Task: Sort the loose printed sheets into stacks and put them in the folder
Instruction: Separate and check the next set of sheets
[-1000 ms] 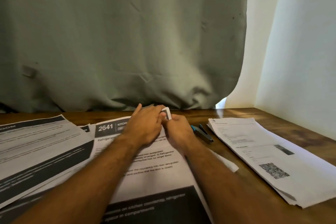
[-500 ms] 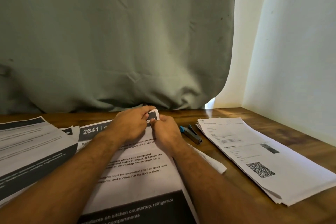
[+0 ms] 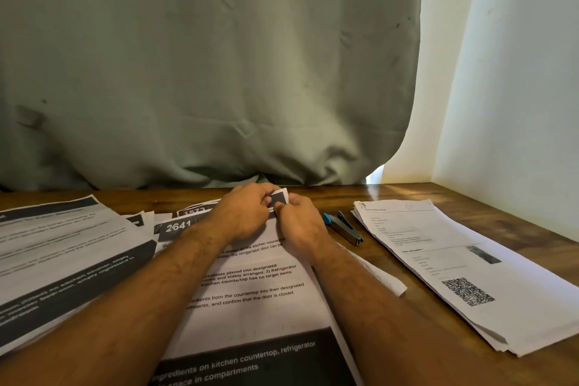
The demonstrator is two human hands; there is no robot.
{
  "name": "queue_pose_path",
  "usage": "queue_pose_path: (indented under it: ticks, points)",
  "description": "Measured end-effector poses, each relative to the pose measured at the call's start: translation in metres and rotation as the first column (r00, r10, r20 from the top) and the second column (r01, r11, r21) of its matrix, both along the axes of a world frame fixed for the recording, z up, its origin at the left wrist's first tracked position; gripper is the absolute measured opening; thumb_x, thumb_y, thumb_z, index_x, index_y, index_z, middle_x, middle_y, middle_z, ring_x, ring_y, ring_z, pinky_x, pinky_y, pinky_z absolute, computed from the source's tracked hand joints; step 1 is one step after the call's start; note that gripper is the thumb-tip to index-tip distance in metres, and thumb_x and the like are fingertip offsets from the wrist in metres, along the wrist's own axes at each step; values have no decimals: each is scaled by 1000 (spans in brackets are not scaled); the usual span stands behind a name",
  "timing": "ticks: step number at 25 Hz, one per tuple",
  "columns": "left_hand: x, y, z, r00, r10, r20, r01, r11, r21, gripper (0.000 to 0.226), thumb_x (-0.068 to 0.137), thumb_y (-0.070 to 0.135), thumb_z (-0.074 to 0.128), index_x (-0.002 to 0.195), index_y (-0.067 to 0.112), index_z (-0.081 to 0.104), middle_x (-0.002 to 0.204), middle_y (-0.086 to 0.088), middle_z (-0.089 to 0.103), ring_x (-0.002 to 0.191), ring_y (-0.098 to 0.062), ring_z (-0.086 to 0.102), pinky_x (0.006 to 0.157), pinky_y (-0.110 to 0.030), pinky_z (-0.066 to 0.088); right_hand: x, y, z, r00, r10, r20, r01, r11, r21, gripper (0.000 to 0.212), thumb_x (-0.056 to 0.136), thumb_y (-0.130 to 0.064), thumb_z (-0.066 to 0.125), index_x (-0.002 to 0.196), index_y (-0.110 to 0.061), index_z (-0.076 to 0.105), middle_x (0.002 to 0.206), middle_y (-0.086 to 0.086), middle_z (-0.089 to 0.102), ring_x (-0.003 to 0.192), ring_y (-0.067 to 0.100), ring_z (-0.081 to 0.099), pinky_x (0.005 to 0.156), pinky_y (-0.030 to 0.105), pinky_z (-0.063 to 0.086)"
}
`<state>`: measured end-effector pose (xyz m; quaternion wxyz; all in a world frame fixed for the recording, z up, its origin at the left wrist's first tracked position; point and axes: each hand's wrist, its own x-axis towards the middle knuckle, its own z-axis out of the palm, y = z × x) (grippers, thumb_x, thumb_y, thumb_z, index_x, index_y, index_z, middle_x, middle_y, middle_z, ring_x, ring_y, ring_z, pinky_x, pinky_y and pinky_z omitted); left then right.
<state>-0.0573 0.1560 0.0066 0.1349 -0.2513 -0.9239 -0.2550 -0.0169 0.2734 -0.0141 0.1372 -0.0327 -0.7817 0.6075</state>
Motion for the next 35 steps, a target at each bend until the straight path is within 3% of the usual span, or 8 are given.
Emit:
queue_pose_path:
  ticks: [4, 9, 14, 19, 23, 26, 30, 35]
  points:
    - [0, -2, 0, 1000, -22, -7, 22, 1000, -4, 39, 105, 22, 44, 139, 38, 54, 136, 2, 62, 119, -21, 57, 103, -41, 47, 0, 0, 1, 1000, -10, -16, 10, 1000, -12, 23, 100, -17, 45, 111, -18, 65, 95, 10, 71, 82, 22, 69, 61, 31, 54]
    - [3, -5, -1, 1000, -10, -2, 10, 1000, 24, 44, 105, 24, 44, 142, 47, 50, 140, 6, 61, 122, -20, 57, 104, -43, 47, -5, 1, -1, 998, -14, -57, 16, 999, 39, 26, 93, -11, 46, 104, -17, 69, 93, 10, 73, 87, 28, 70, 77, 44, 58]
    - [6, -3, 4, 1000, 23, -11, -22, 998, 62, 34, 103, 21, 50, 129, 35, 66, 119, 2, 70, 105, -20, 63, 95, -42, 52, -7, 6, -1, 994, -75, -78, 81, 993, 85, 24, 95, -22, 48, 97, -25, 72, 76, -6, 71, 60, 2, 63, 50, 18, 43]
    - [9, 4, 5, 1000, -7, -6, 8, 1000, 23, 36, 104, 23, 48, 136, 33, 61, 127, -1, 67, 113, -21, 60, 100, -43, 49, -12, -4, -3, 996, -53, -68, 49, 997, -58, 26, 98, -15, 44, 95, -17, 69, 90, 9, 72, 86, 25, 69, 76, 42, 57]
    - [8, 2, 4, 999, 39, -27, -36, 993, 111, 41, 100, 17, 54, 134, 38, 62, 127, 2, 69, 109, -20, 63, 96, -35, 51, -4, 12, 3, 988, -99, -118, 115, 983, 139, 16, 93, -20, 58, 94, -24, 74, 80, -7, 73, 71, 5, 65, 55, 17, 43]
    - [8, 1, 5, 999, 46, -23, -42, 987, 153, 40, 96, 14, 56, 125, 39, 69, 116, 3, 74, 105, -19, 65, 90, -30, 52, 3, 19, 8, 969, -137, -208, 176, 968, 182, 14, 90, -22, 64, 92, -25, 77, 76, -10, 72, 69, 1, 62, 57, 13, 41]
    - [12, 4, 4, 999, 45, -30, -41, 990, 134, 37, 96, 13, 54, 115, 38, 73, 104, 3, 76, 95, -19, 66, 87, -39, 55, 8, 15, 9, 962, -171, -212, 223, 942, 250, 22, 96, -20, 54, 98, -24, 76, 80, -6, 71, 70, 3, 60, 52, 11, 38]
    - [13, 8, 5, 996, 48, -72, -36, 986, 161, 22, 99, 23, 57, 110, 30, 75, 107, 2, 76, 103, -21, 67, 92, -42, 53, 11, 10, 10, 959, -160, -232, 217, 945, 246, 22, 97, -18, 56, 95, -25, 77, 79, -7, 70, 71, 3, 62, 50, 6, 36]
